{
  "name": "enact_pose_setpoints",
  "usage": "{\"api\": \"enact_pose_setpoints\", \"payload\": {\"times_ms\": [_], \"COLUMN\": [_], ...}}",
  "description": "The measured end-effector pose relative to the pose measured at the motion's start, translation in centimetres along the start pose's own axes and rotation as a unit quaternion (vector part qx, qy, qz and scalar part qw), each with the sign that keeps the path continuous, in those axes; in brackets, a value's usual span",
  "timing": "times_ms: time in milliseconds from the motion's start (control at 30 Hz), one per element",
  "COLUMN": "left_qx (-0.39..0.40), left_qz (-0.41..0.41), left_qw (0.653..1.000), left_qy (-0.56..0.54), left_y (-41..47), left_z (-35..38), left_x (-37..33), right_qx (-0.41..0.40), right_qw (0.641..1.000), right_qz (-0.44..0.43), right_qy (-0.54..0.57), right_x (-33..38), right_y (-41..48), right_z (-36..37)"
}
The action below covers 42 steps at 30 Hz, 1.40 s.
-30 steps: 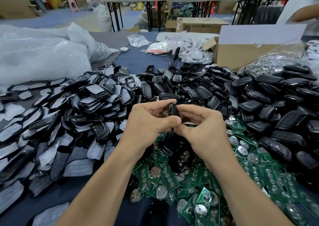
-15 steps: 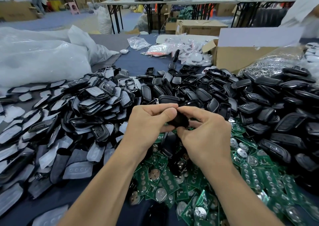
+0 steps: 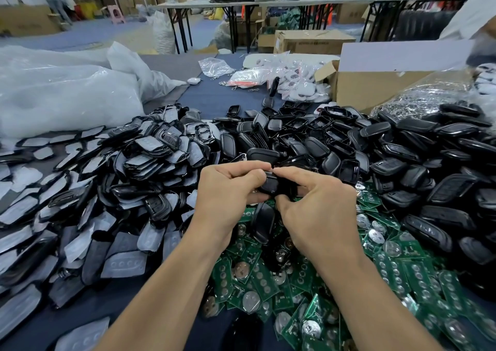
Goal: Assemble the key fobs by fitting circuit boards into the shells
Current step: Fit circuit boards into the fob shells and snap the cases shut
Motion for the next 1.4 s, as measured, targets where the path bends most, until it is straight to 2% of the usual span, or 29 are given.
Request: {"api": "enact_pose_setpoints", "payload": {"times_ms": [100, 267, 367, 533, 667, 800, 1000, 1067, 1233, 1400], "left_qx": [0.010, 0.110, 0.128, 0.127, 0.126, 0.106, 0.012, 0.001, 0.009, 0.044], "left_qz": [0.012, 0.018, 0.015, 0.011, -0.004, -0.021, -0.024, -0.008, 0.014, 0.009], "left_qw": [1.000, 0.993, 0.991, 0.990, 0.991, 0.994, 1.000, 1.000, 0.998, 0.998], "left_qy": [-0.009, -0.027, -0.038, -0.056, -0.045, -0.032, 0.010, 0.030, 0.054, 0.033], "left_y": [-0.1, -0.2, 0.0, 0.1, 0.0, -0.1, 0.0, 0.1, 0.1, 0.1], "left_z": [0.1, -0.2, -0.7, -1.2, -1.3, -1.2, -0.3, -0.4, -0.4, -0.7], "left_x": [-0.2, -0.1, -0.3, -0.6, -0.6, -0.5, -0.1, 0.0, 0.1, 0.0], "right_qx": [0.008, 0.021, 0.060, 0.116, 0.133, 0.083, 0.059, 0.058, 0.089, 0.094], "right_qw": [1.000, 0.992, 0.982, 0.964, 0.964, 0.985, 0.998, 0.998, 0.979, 0.970], "right_qz": [-0.006, 0.074, 0.084, 0.095, 0.081, 0.074, 0.008, 0.026, 0.130, 0.150], "right_qy": [0.013, 0.096, 0.161, 0.220, 0.216, 0.135, 0.021, 0.029, 0.129, 0.166], "right_x": [0.0, -1.1, -1.7, -2.1, -2.2, -1.2, -0.2, -0.6, -2.1, -2.6], "right_y": [0.1, 0.7, 0.9, 1.4, 1.4, 1.0, 0.3, 0.4, 1.2, 1.1], "right_z": [-0.2, -0.6, -0.6, -0.9, -1.3, -1.1, -0.7, -0.6, -0.5, -0.5]}}
Point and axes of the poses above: each hand's wrist, its own y-axis towards the middle knuckle, its own z-axis out of the palm, x = y × z, the point moved 2 cm from there along y, towards the middle knuckle, and after that the axes turned 1 degree about x, right-handed, at the moved point
